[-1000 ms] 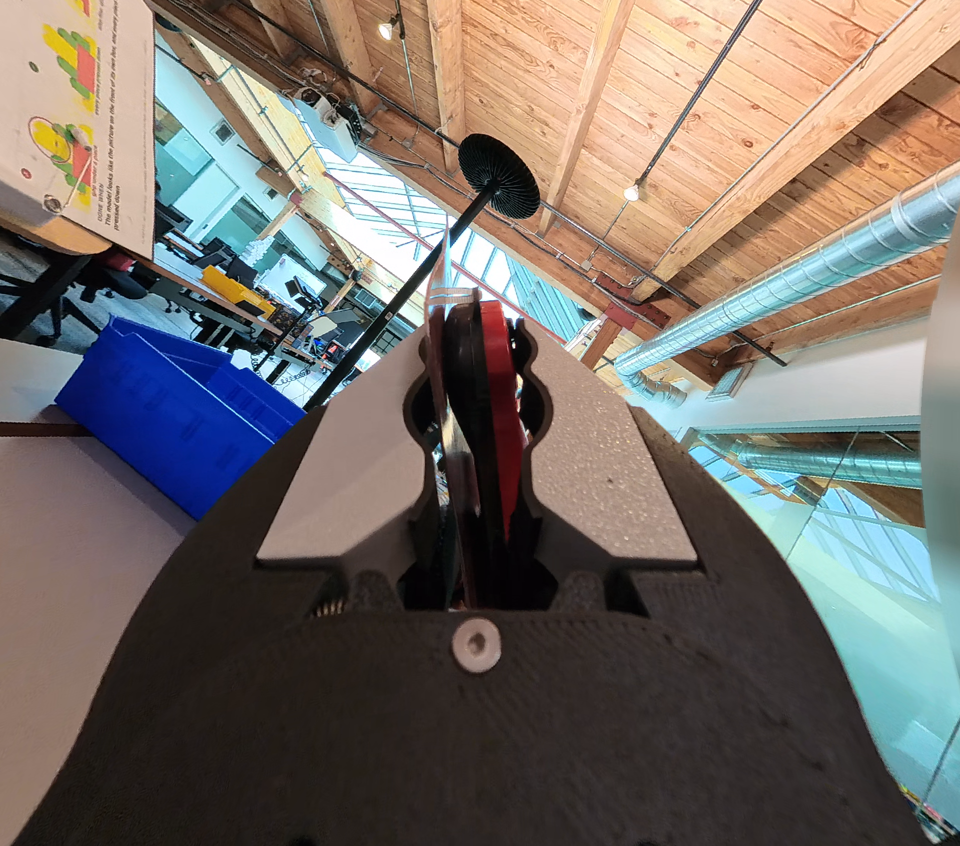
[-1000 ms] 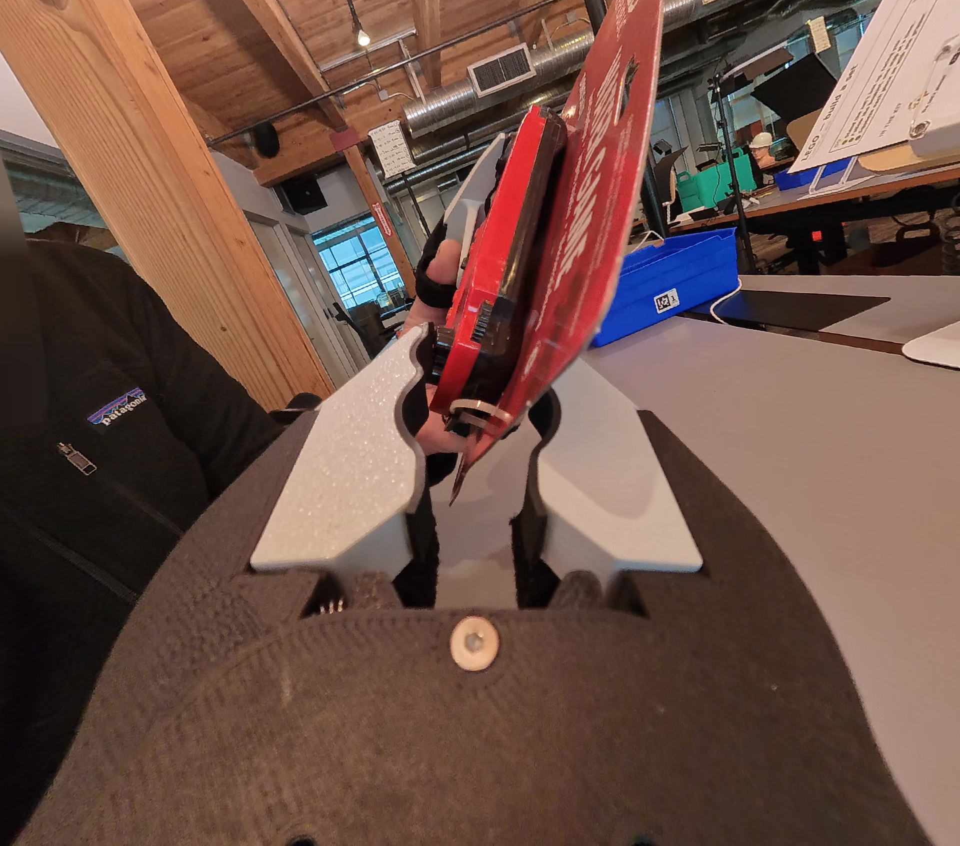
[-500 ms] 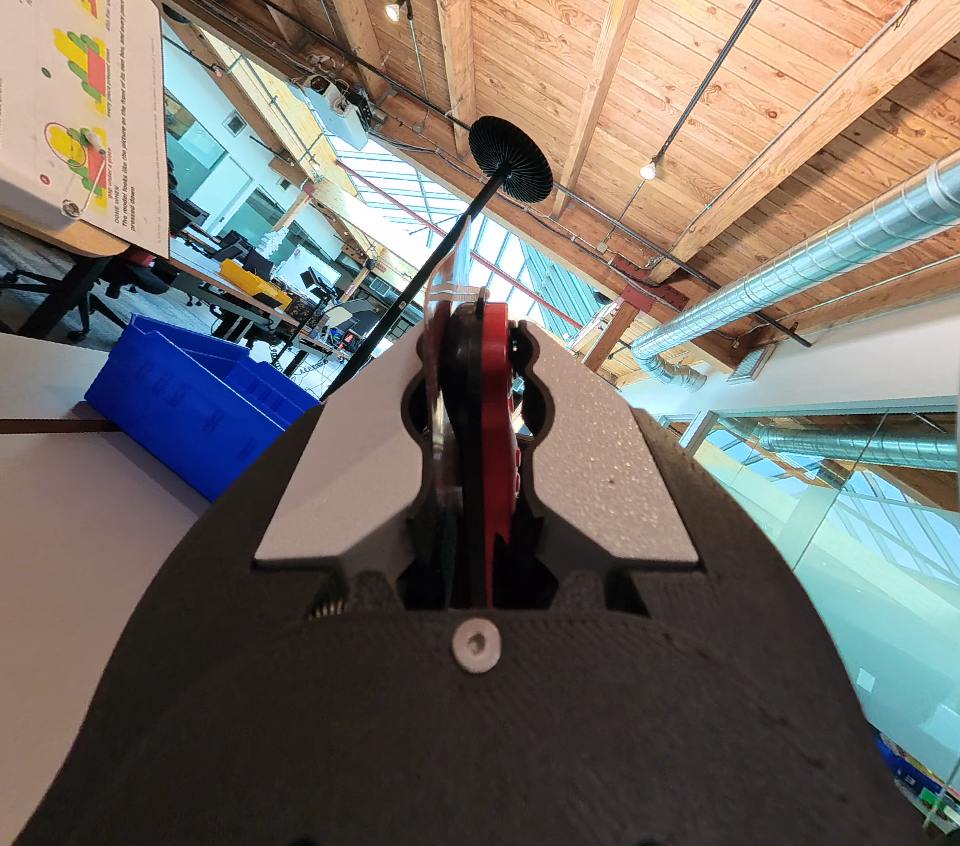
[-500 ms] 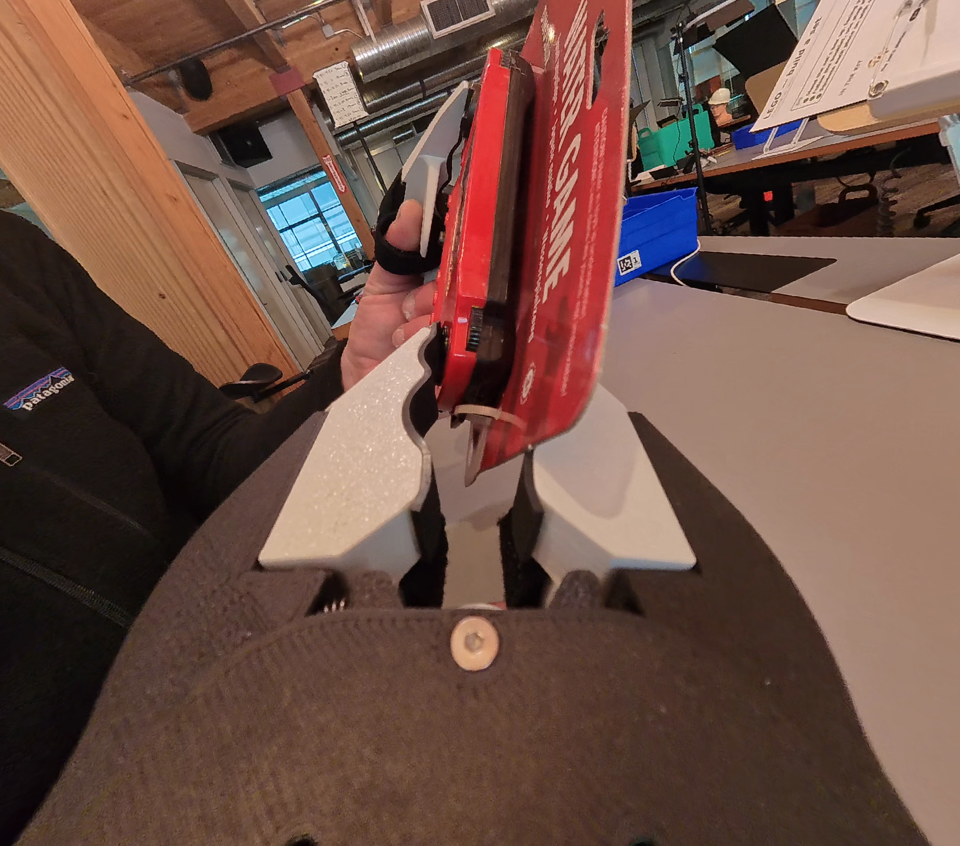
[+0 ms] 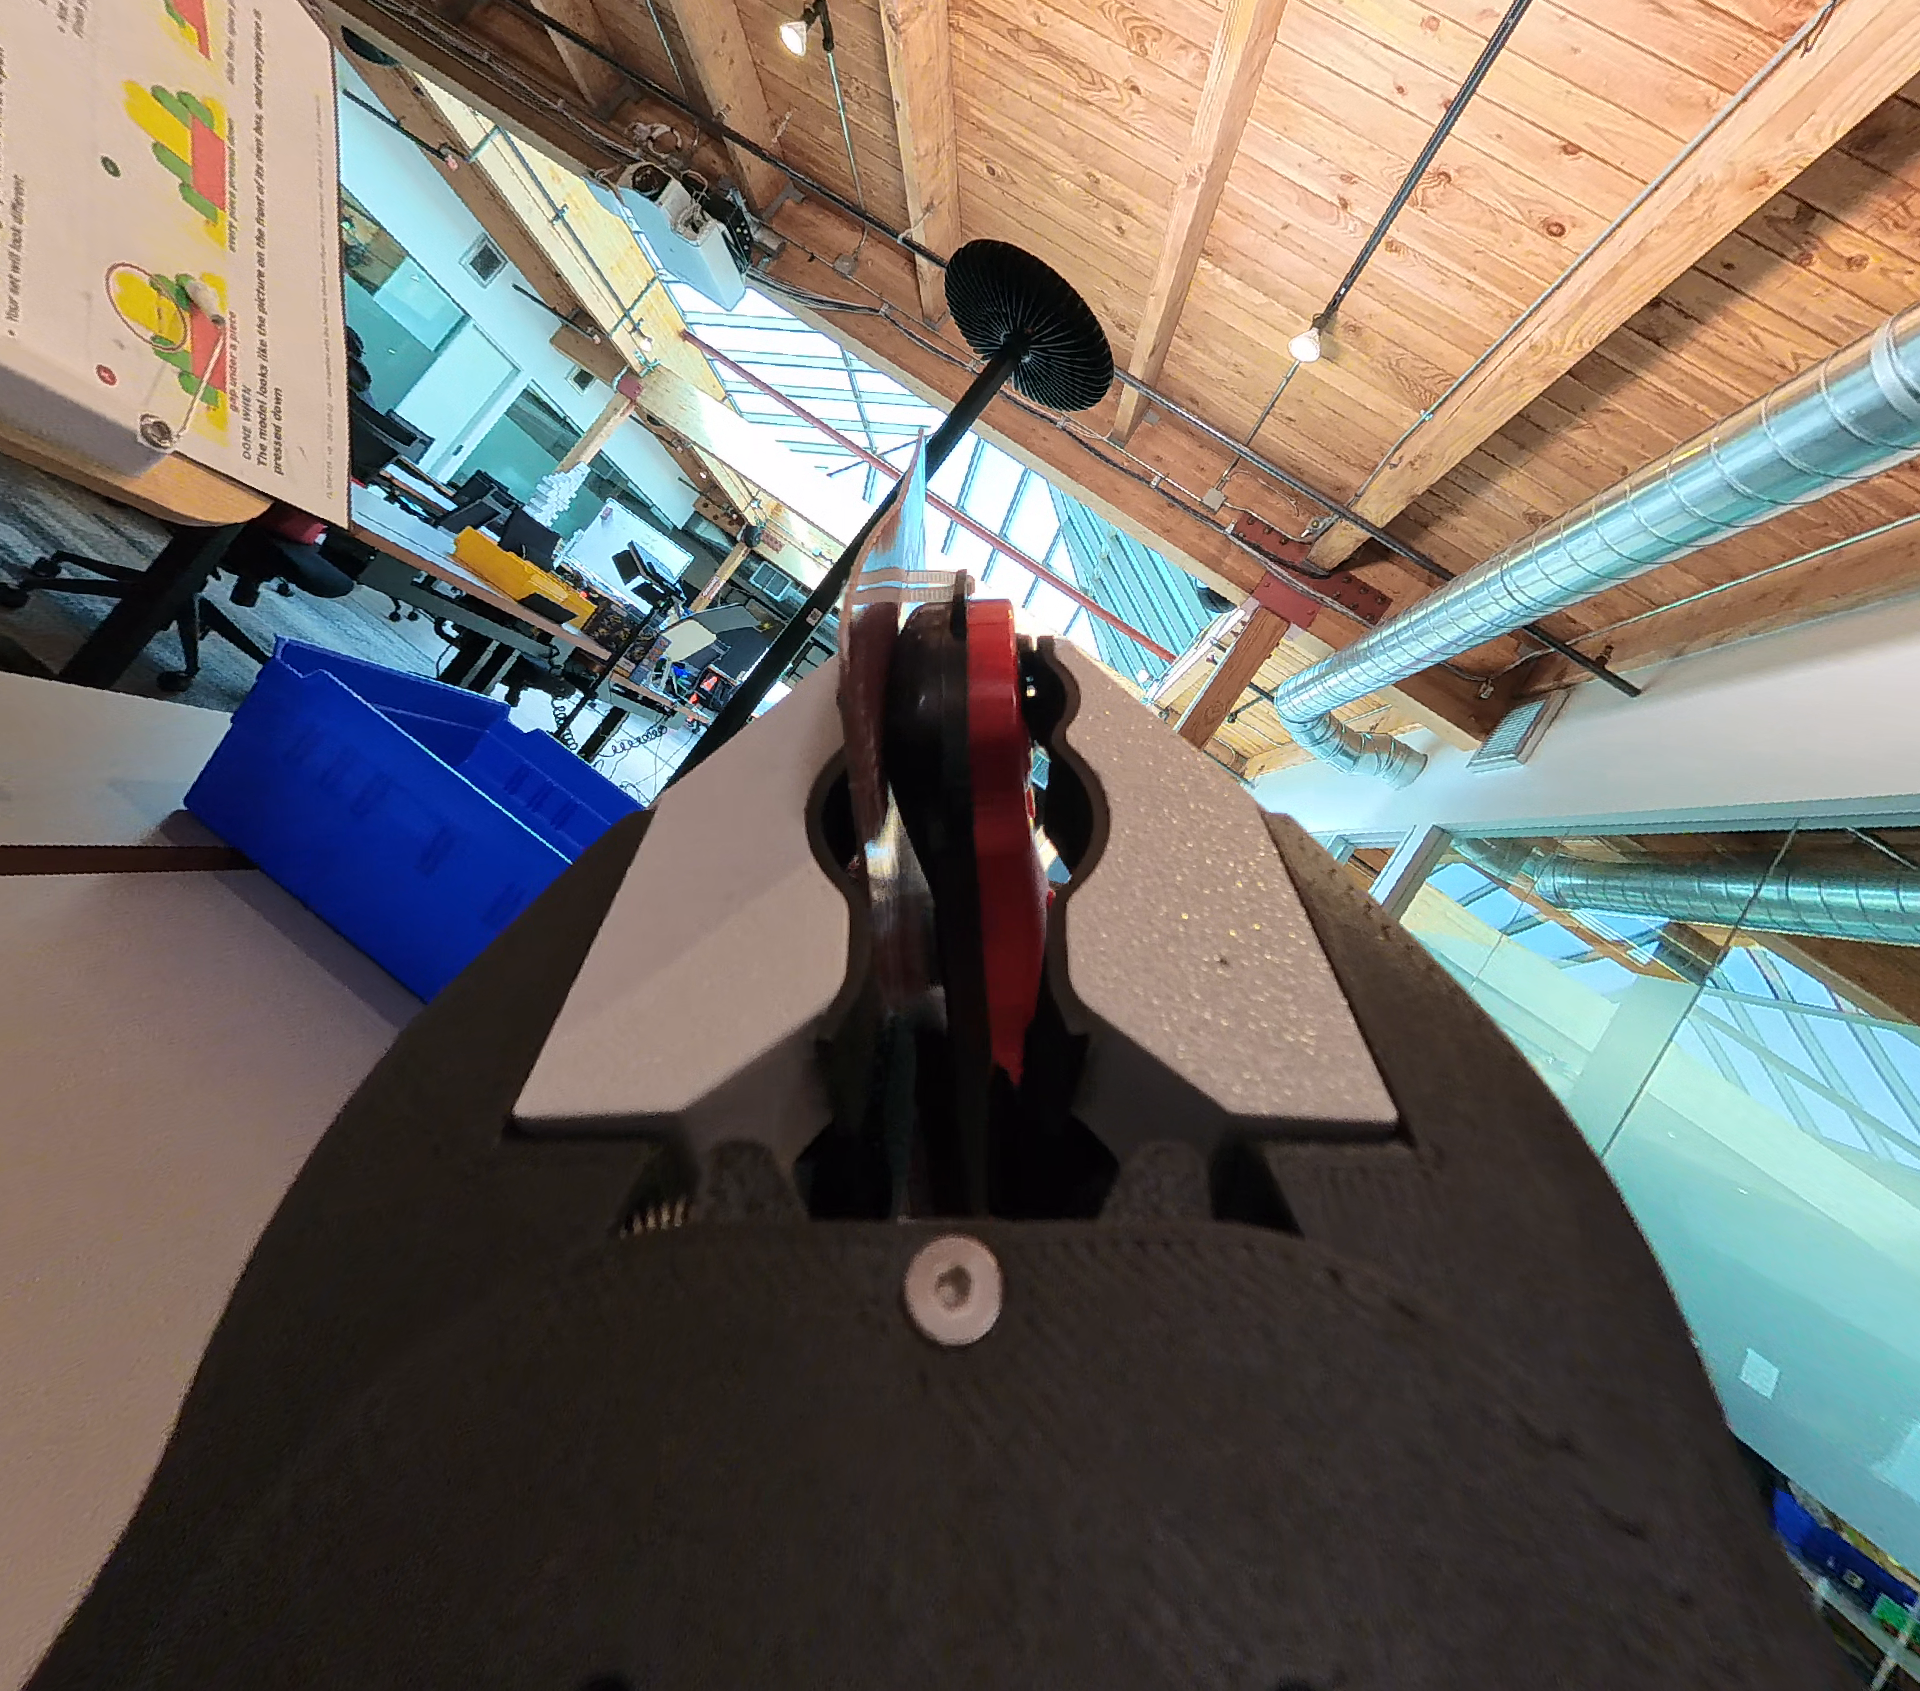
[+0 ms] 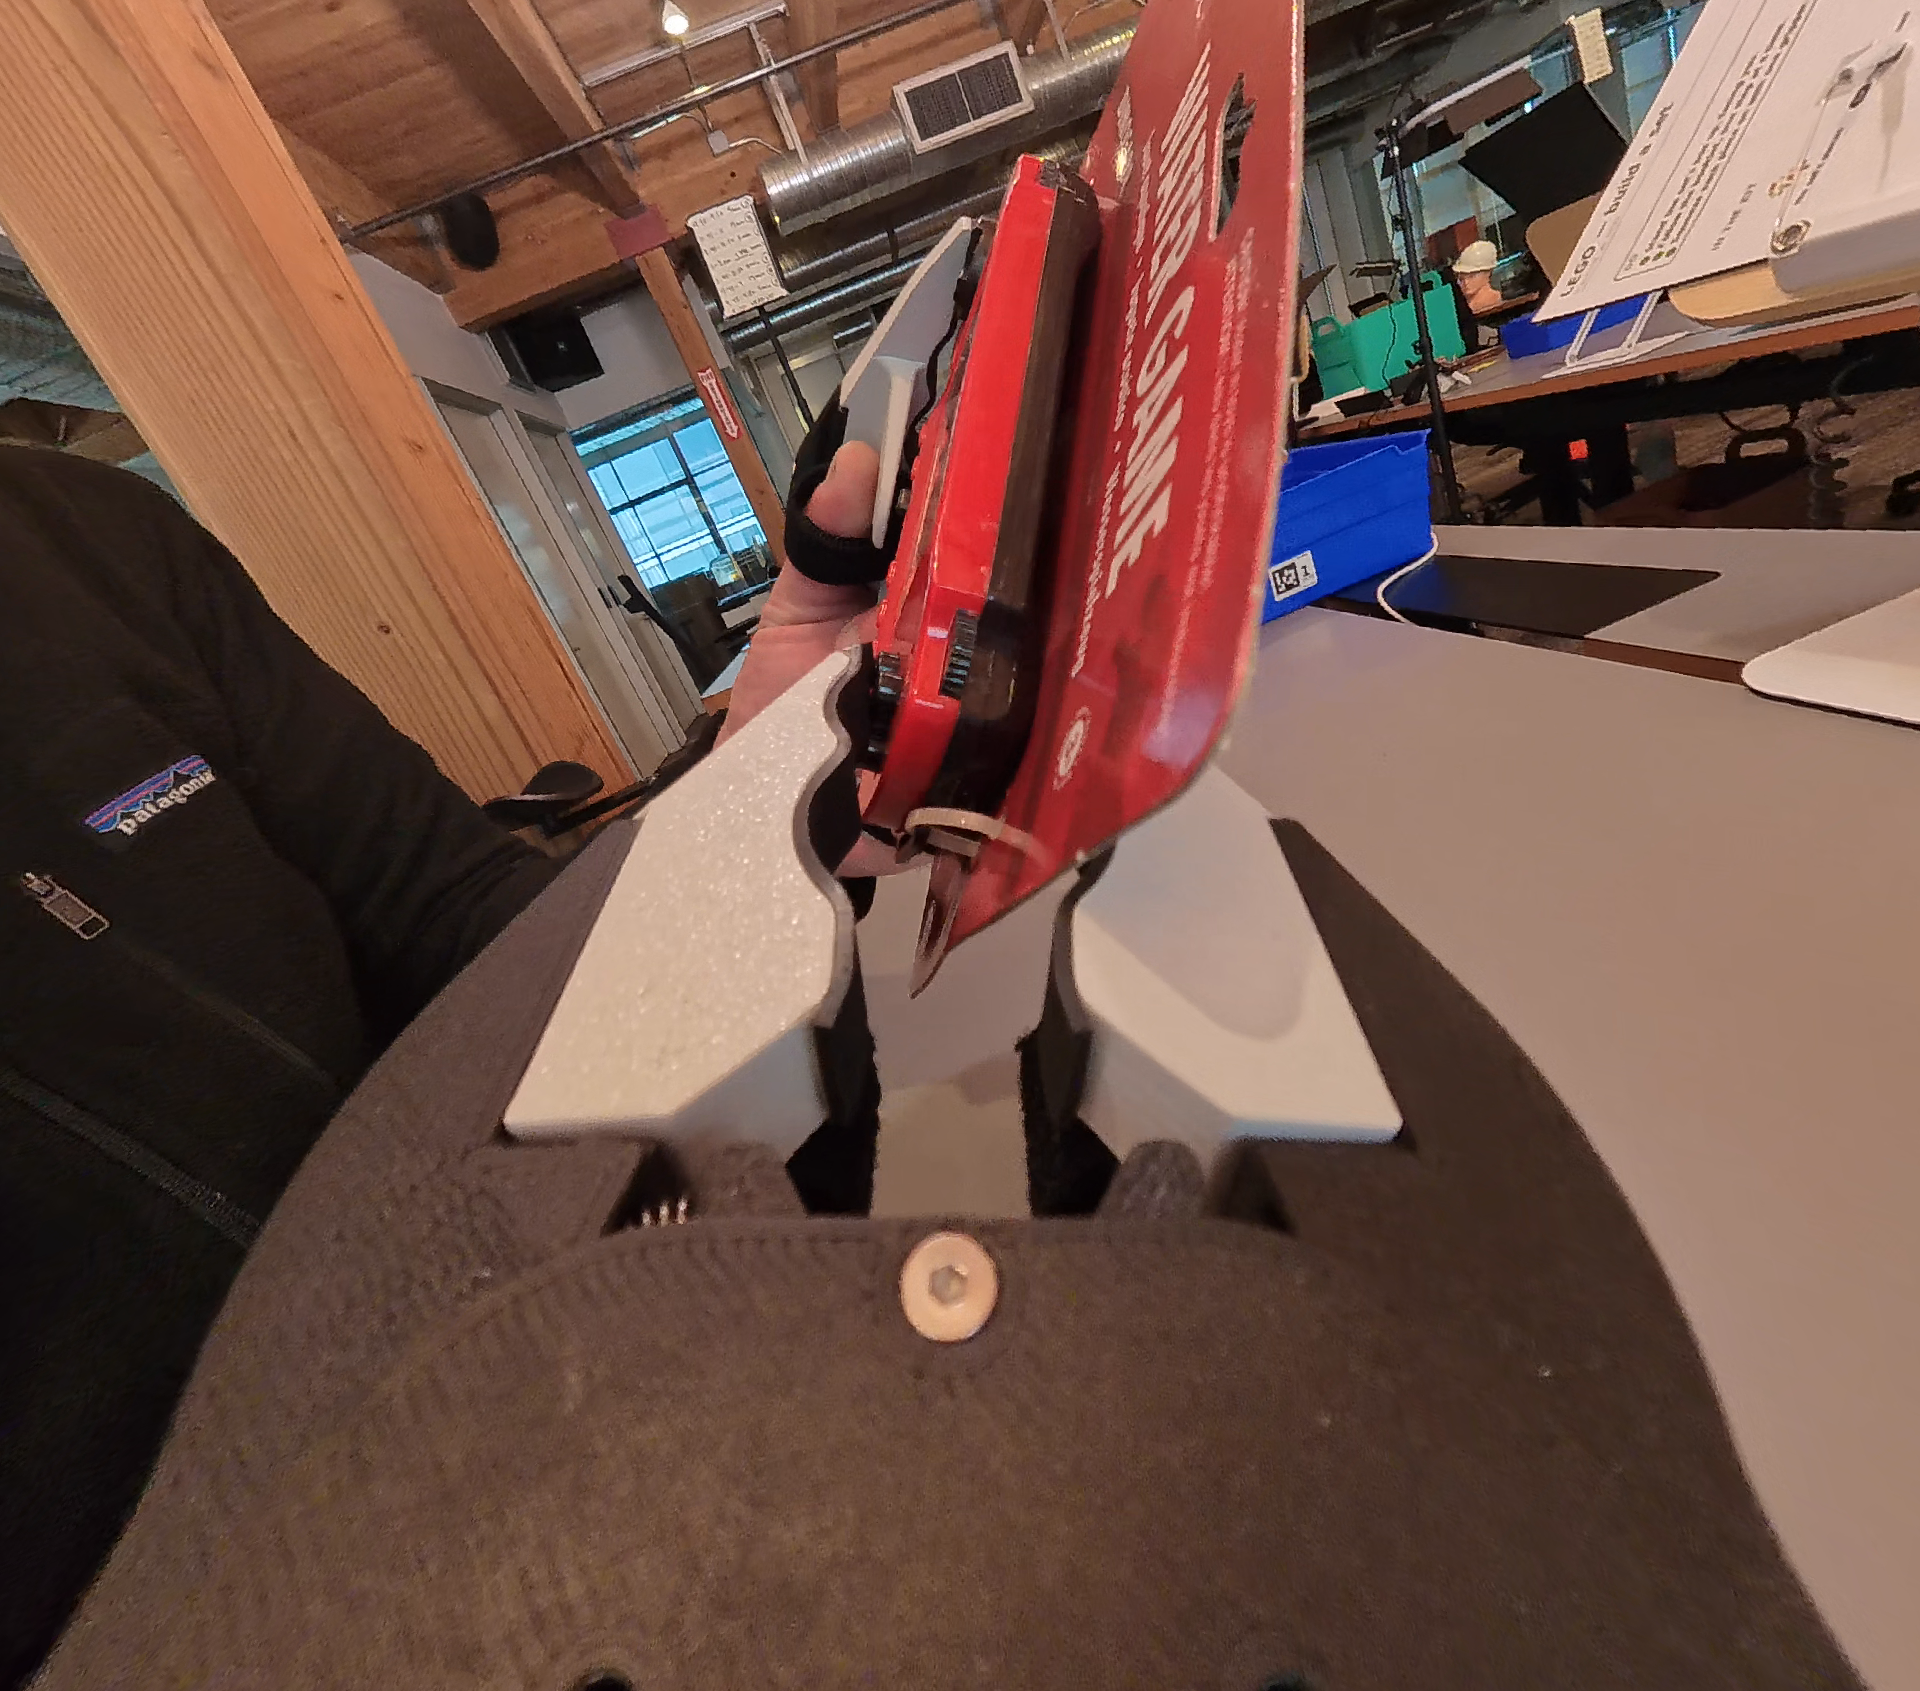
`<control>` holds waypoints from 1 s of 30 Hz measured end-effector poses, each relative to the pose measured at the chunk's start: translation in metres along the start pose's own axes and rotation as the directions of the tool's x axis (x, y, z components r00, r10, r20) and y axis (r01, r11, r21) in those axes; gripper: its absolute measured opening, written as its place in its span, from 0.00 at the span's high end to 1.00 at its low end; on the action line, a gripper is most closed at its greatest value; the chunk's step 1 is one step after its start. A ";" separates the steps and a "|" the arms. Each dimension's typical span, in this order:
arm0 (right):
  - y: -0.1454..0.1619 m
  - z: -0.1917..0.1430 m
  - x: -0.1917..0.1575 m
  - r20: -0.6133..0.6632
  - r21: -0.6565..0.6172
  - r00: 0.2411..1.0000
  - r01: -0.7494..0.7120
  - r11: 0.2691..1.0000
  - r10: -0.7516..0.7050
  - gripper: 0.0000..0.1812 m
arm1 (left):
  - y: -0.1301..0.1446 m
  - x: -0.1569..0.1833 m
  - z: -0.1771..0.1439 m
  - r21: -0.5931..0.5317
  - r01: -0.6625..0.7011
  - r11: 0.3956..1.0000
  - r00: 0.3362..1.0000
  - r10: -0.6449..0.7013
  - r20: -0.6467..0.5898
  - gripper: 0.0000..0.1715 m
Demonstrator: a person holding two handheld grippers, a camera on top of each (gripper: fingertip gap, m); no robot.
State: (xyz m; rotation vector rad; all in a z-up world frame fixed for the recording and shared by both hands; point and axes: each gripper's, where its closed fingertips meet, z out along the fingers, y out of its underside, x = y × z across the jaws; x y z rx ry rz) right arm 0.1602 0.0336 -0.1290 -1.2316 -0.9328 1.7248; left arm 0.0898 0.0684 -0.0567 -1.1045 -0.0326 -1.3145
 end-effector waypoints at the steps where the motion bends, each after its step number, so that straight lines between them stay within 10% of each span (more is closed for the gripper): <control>1: -0.001 0.000 -0.001 0.003 0.003 1.000 0.002 1.000 -0.002 0.83 | 0.000 0.000 0.000 0.000 0.002 1.000 1.000 -0.002 -0.002 0.85; 30: 0.023 0.011 -0.007 0.011 -0.132 1.000 0.003 0.991 -0.002 0.86 | -0.003 0.009 0.000 0.008 0.005 1.000 0.999 -0.004 -0.052 0.84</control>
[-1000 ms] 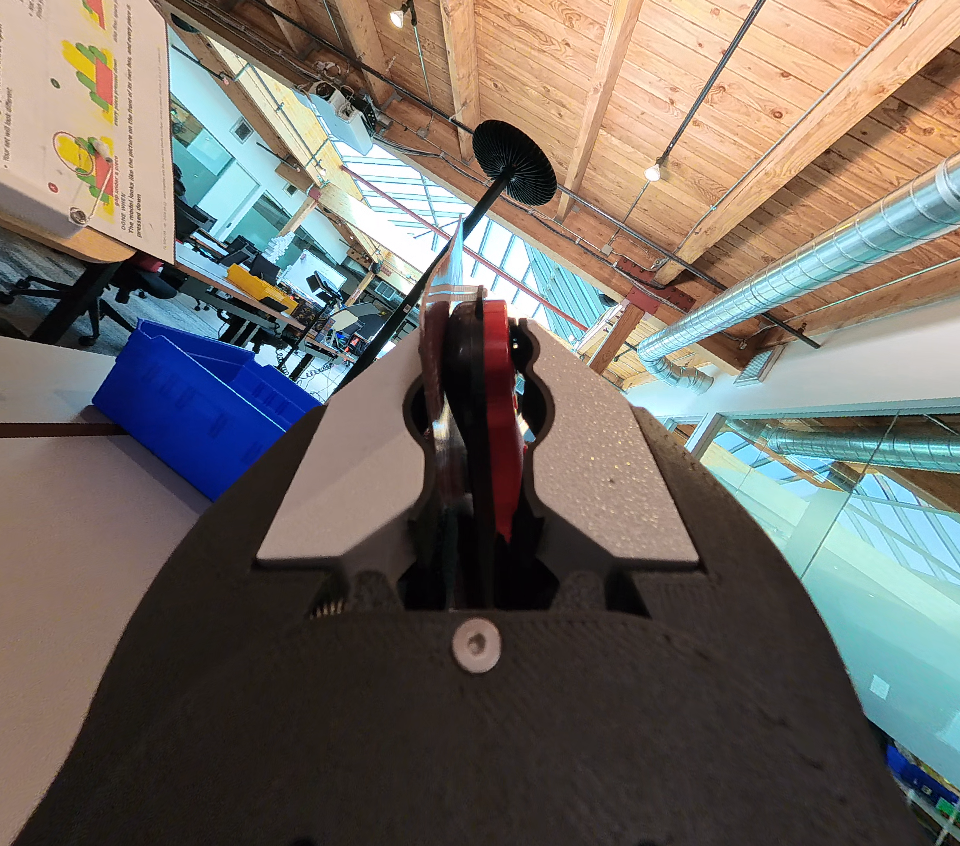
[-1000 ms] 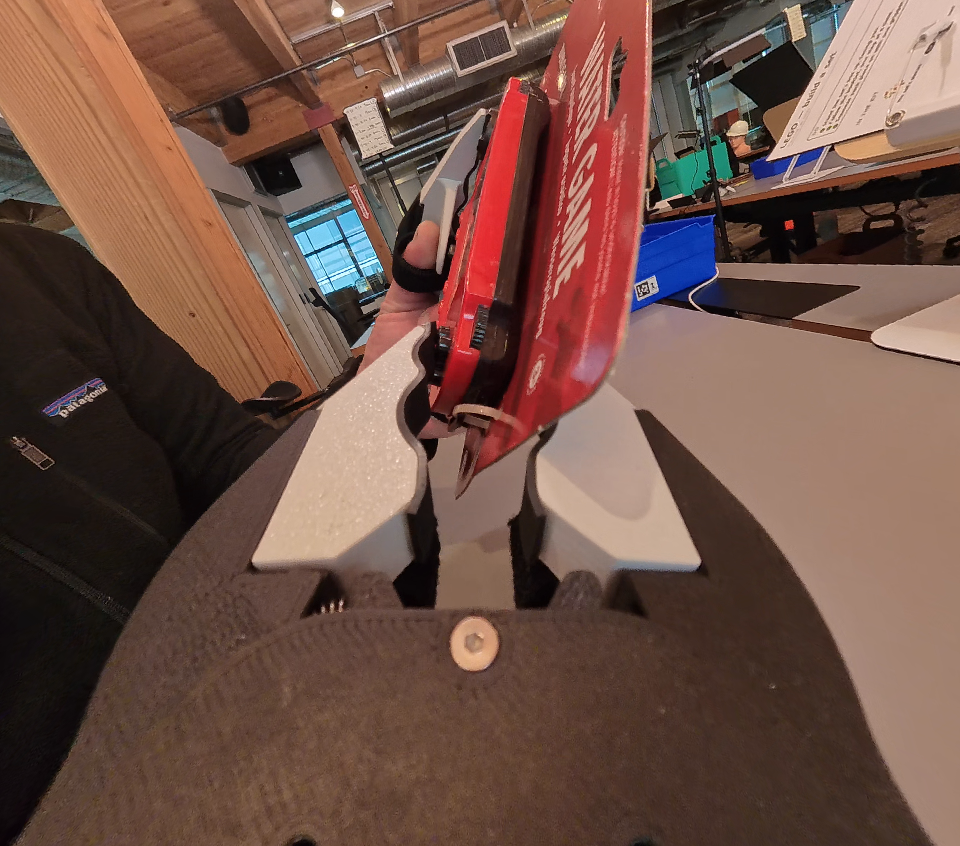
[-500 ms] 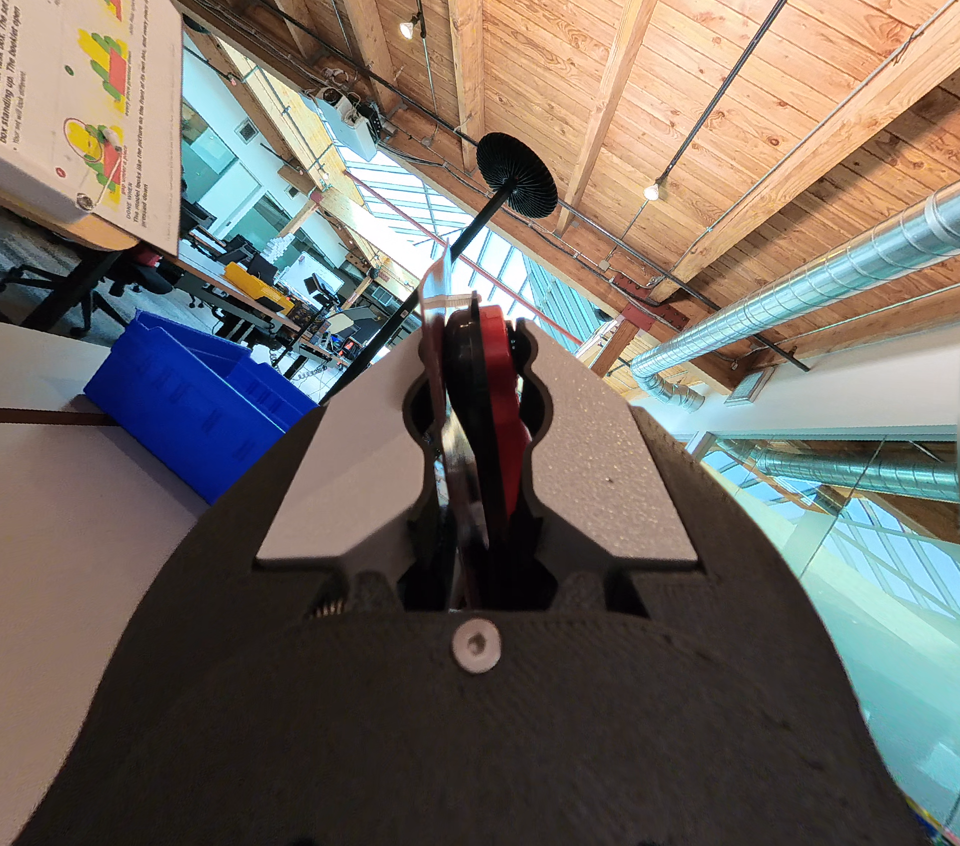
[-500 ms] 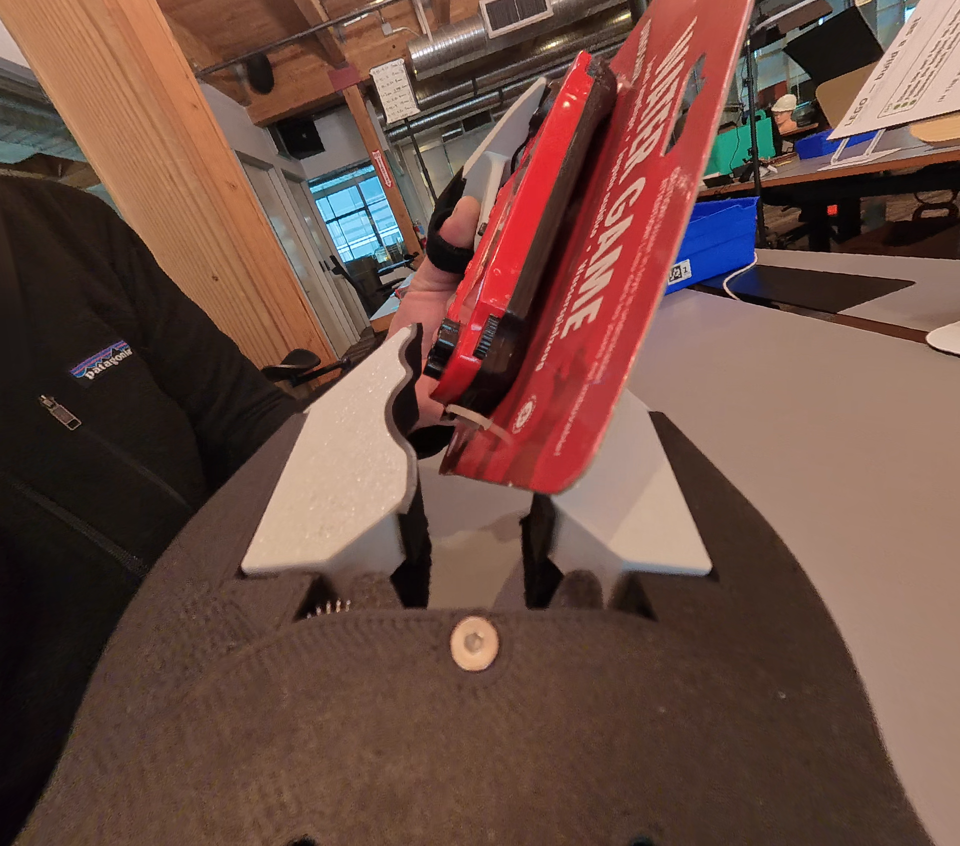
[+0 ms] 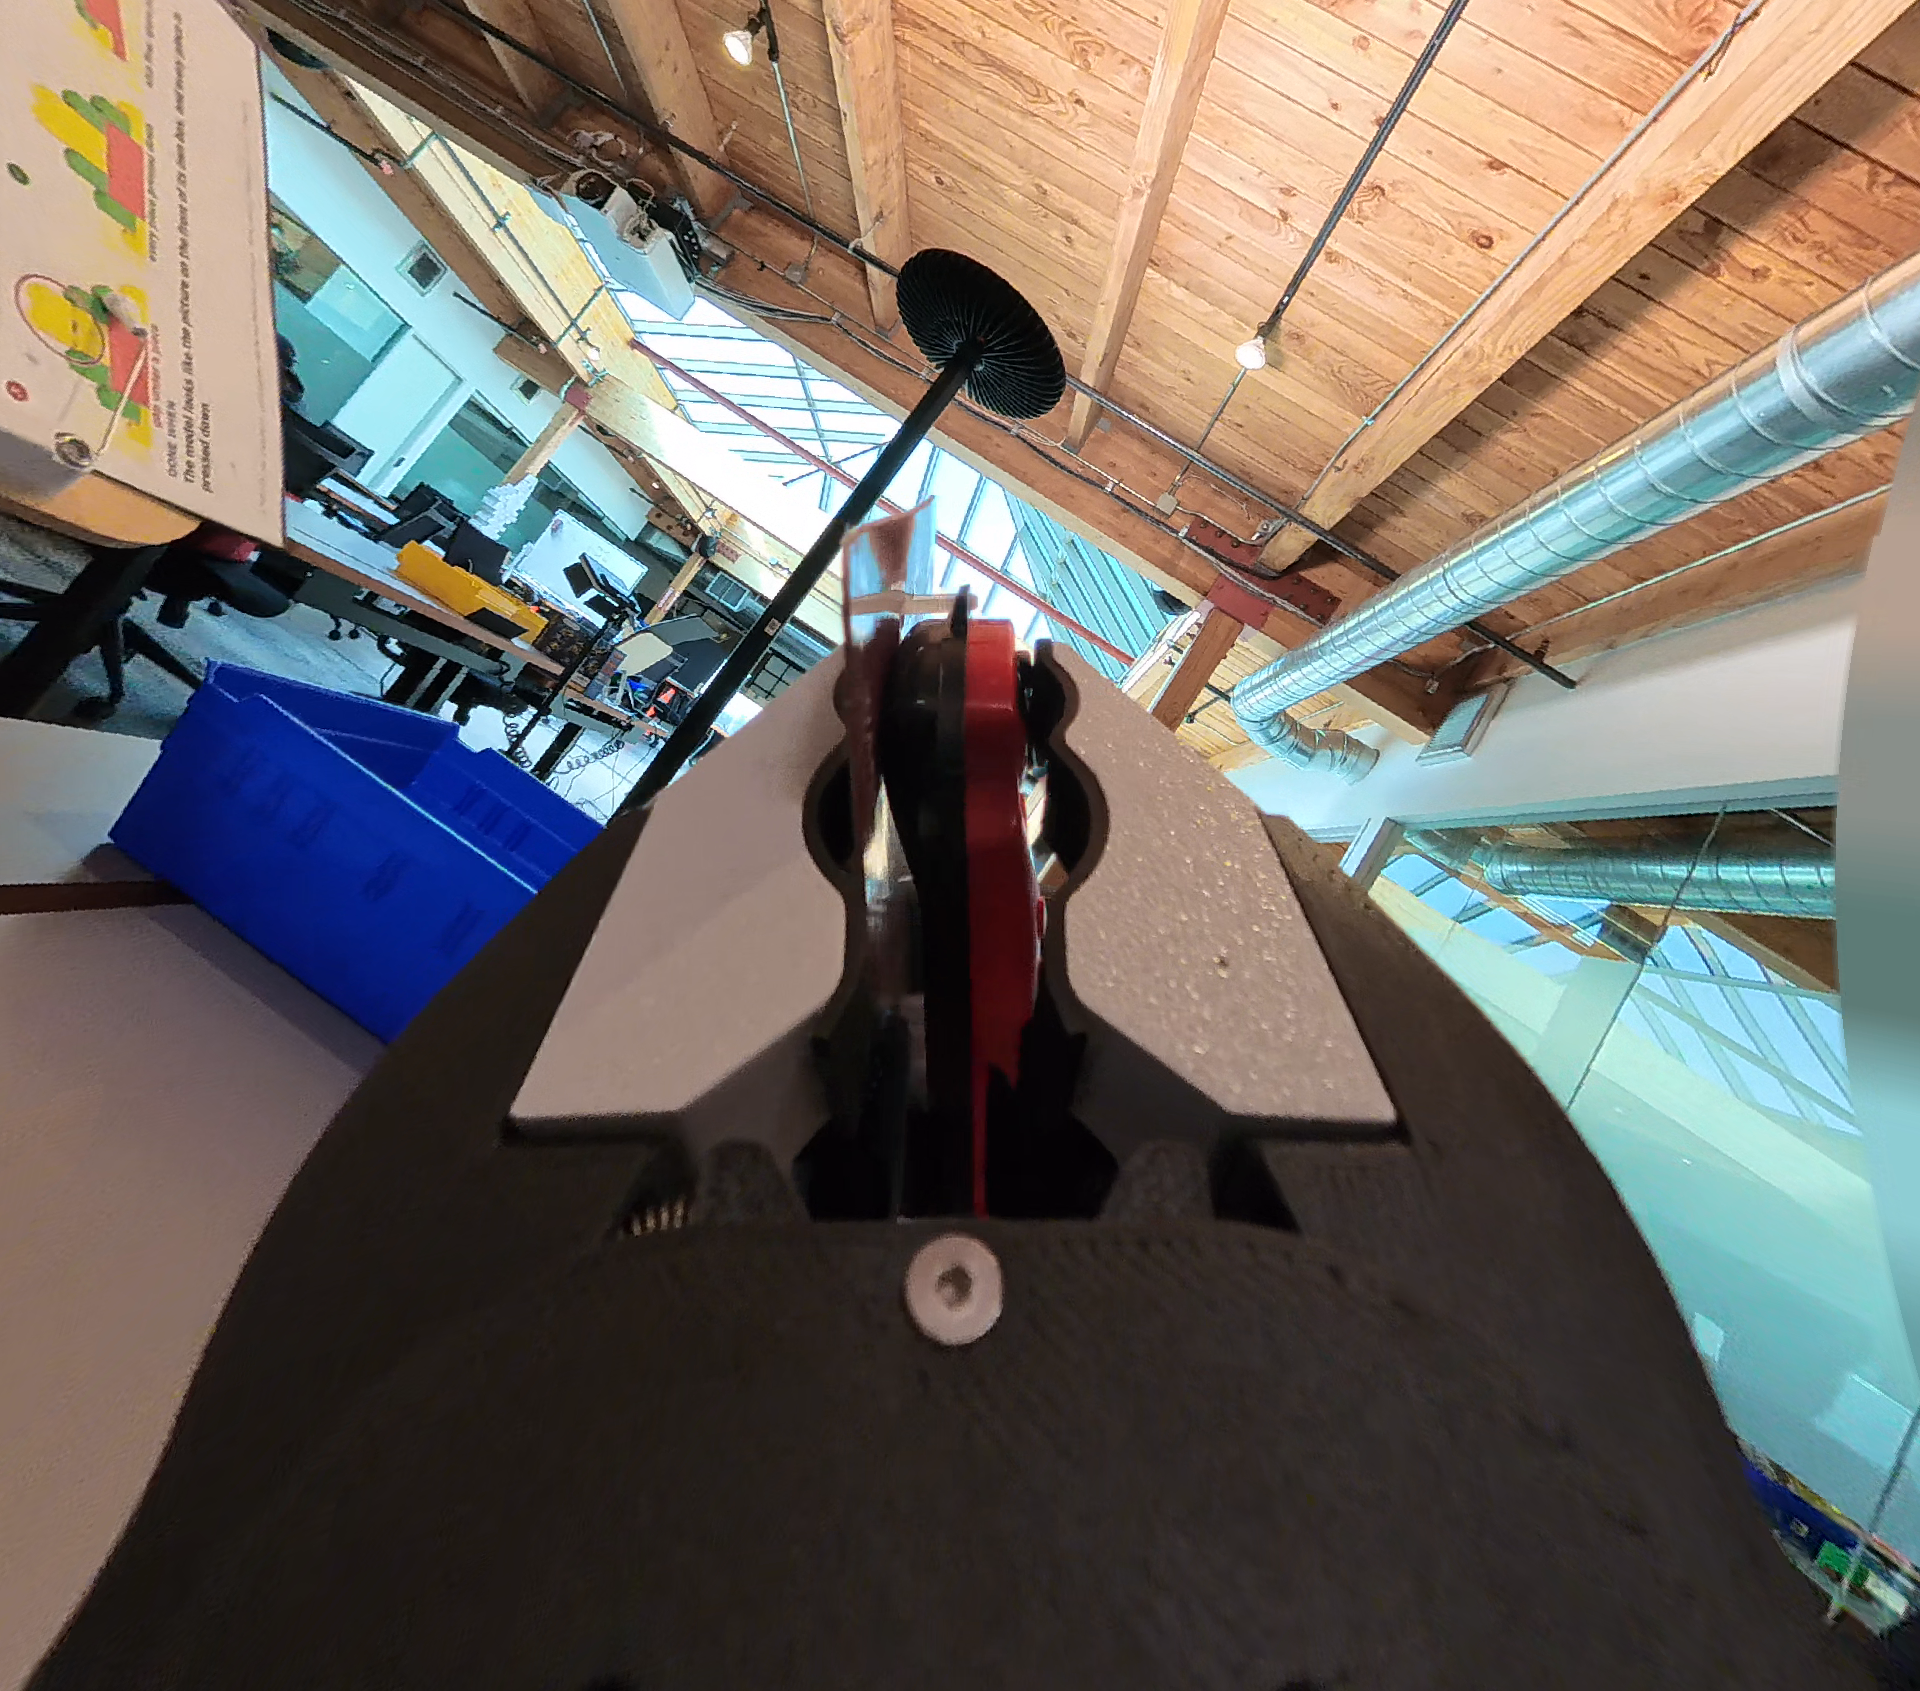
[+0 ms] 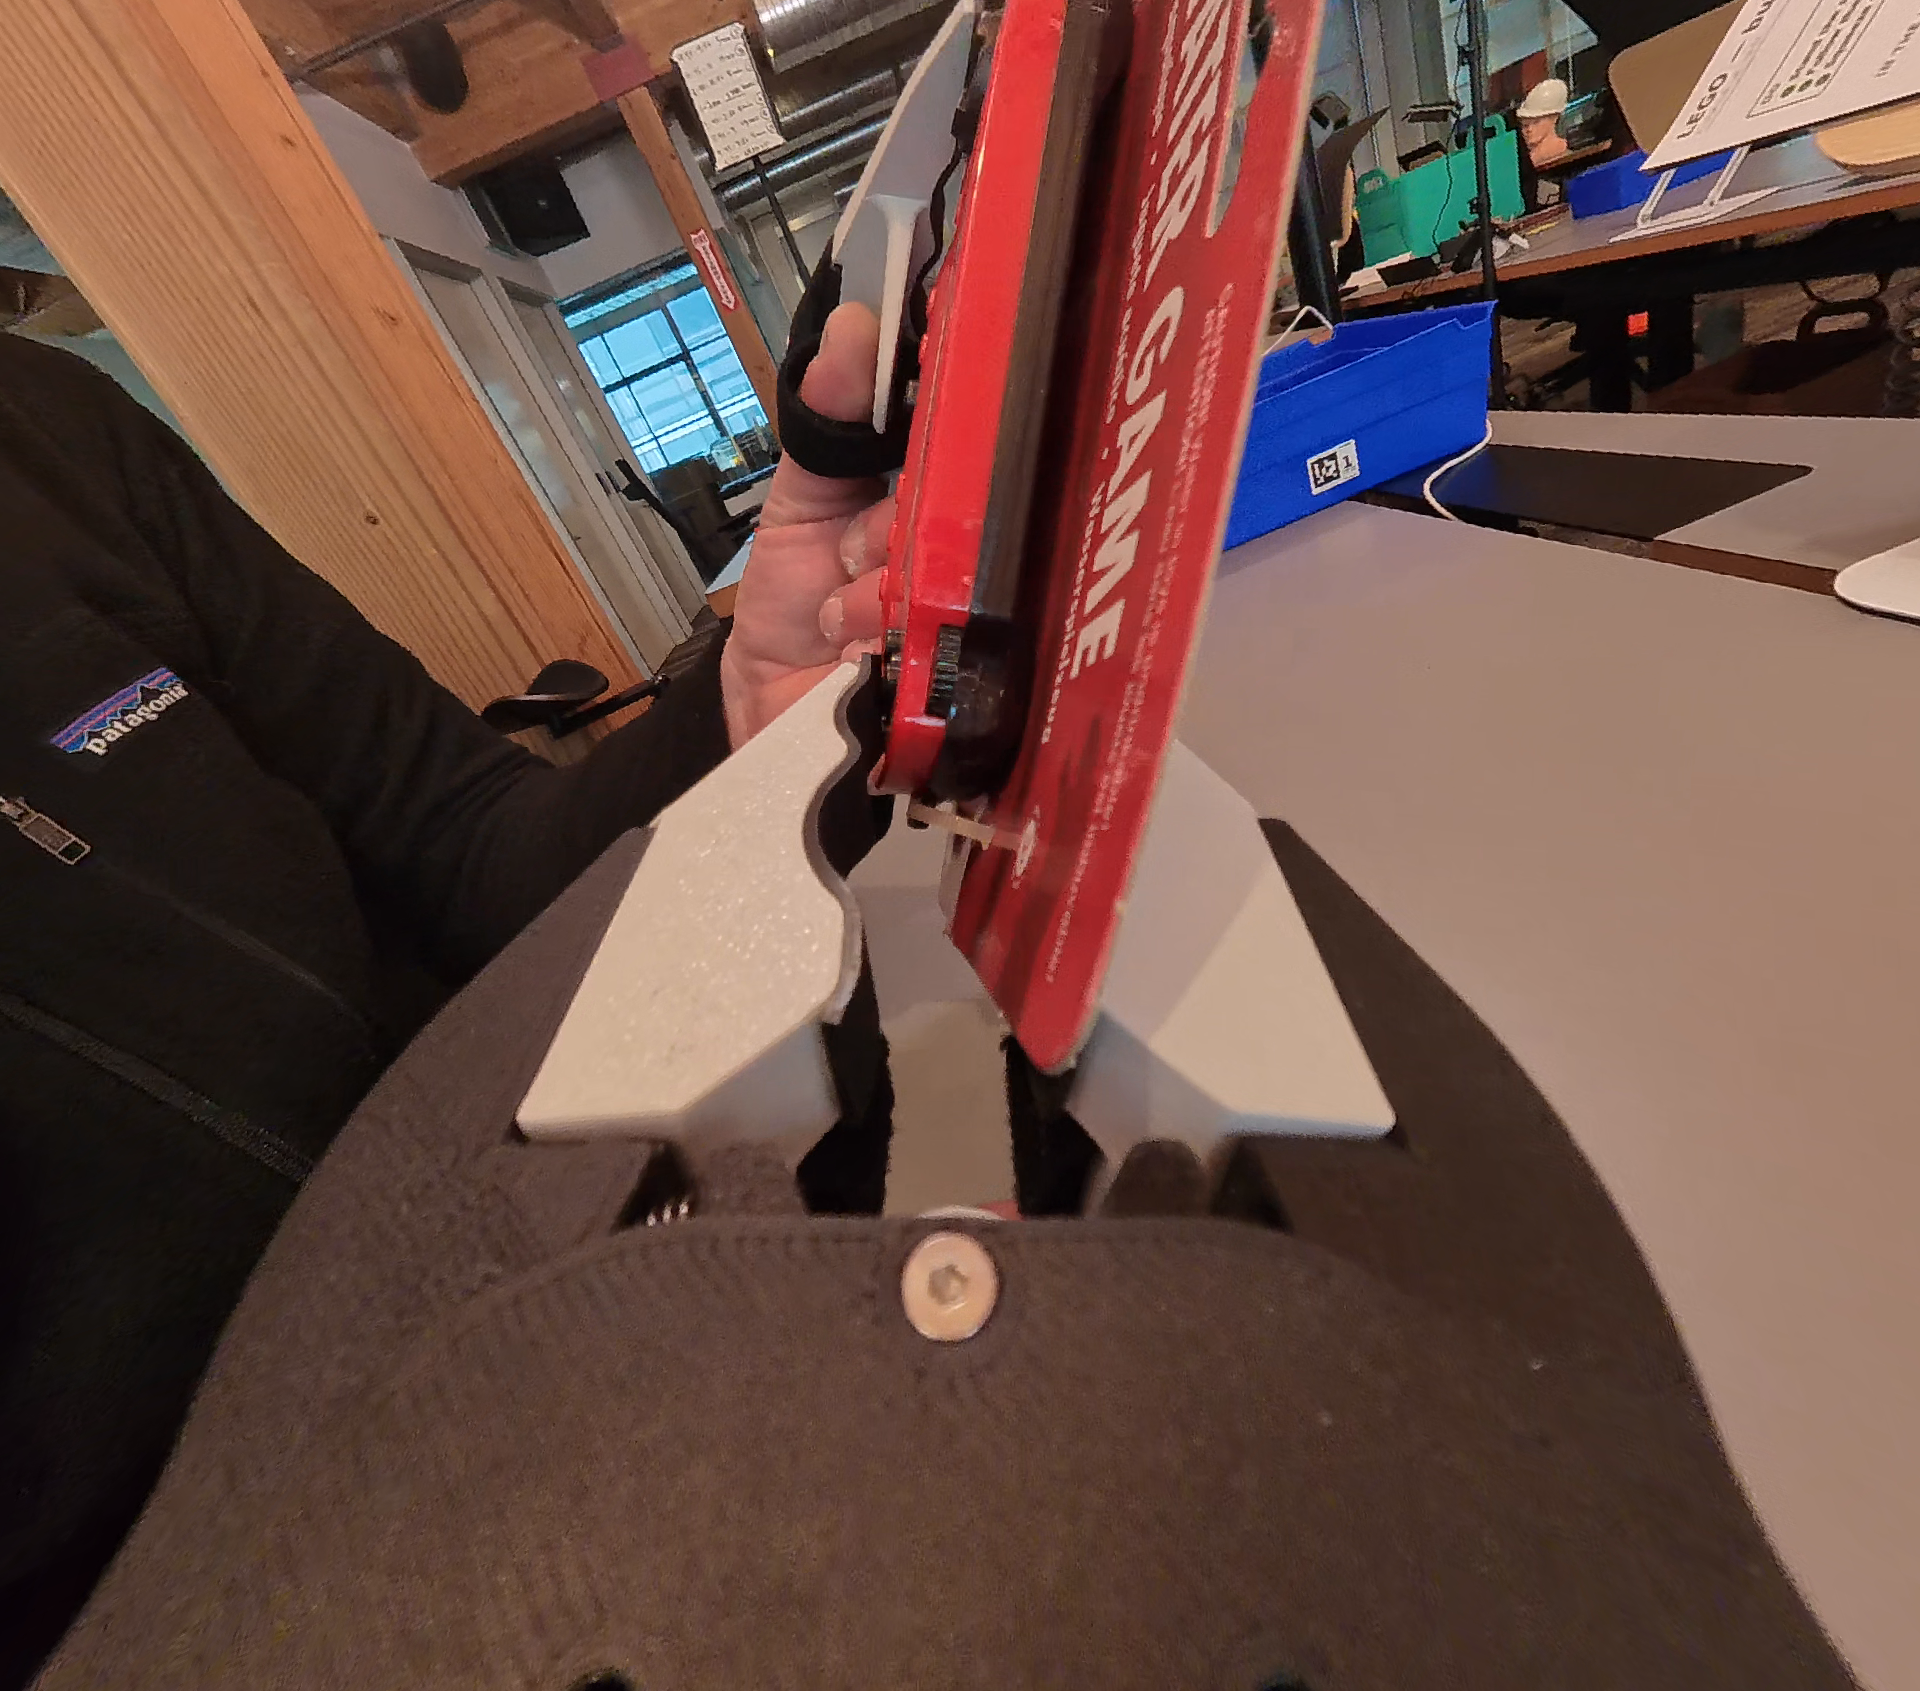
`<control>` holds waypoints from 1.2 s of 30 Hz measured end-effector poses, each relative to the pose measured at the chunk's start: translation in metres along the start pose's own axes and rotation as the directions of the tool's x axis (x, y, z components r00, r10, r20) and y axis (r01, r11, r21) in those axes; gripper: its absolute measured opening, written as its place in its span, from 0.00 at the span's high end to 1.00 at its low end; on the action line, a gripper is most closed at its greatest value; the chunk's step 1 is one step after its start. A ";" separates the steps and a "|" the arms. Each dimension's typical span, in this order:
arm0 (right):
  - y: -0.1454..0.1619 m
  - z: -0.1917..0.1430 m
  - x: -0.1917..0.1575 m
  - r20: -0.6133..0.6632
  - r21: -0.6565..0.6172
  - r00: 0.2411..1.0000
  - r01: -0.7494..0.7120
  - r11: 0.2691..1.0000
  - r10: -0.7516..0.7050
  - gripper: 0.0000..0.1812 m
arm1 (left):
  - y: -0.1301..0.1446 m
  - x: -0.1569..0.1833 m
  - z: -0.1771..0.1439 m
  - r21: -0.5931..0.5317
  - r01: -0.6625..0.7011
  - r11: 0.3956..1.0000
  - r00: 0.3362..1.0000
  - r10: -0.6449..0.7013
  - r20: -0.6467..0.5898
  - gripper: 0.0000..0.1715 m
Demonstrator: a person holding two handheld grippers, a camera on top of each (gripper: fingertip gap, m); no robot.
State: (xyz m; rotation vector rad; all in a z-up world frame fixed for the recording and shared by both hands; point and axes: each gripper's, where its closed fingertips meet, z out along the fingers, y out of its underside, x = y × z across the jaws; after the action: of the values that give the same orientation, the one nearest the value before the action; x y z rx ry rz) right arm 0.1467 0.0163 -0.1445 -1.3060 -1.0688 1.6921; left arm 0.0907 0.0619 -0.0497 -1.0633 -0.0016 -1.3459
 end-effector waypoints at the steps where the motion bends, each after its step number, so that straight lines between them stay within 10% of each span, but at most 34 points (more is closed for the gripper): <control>1: 0.000 0.000 0.000 0.002 -0.001 1.000 -0.001 1.000 0.001 0.86 | 0.000 0.001 0.000 -0.005 -0.005 1.000 1.000 0.005 -0.006 0.84; 12: -0.010 -0.012 -0.008 0.055 -0.014 0.998 -0.019 1.000 0.019 0.87 | 0.006 0.008 0.000 -0.063 -0.016 0.998 0.997 0.012 -0.078 0.84; 24: -0.039 -0.069 0.002 0.067 -0.488 0.998 0.028 0.872 0.005 0.87 | 0.049 0.005 -0.001 -0.339 -0.110 0.934 0.980 0.046 -0.192 0.83; 36: -0.037 -0.092 0.006 0.042 -0.681 0.997 -0.024 0.732 0.072 0.87 | 0.076 -0.004 -0.007 -0.452 -0.118 0.884 0.976 0.019 -0.217 0.84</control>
State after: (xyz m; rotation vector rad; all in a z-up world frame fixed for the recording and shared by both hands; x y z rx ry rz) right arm 0.2371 0.0519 -0.1248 -1.7358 -1.8247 1.4185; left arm 0.1447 0.0495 -0.1029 -1.2989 0.5348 -1.4220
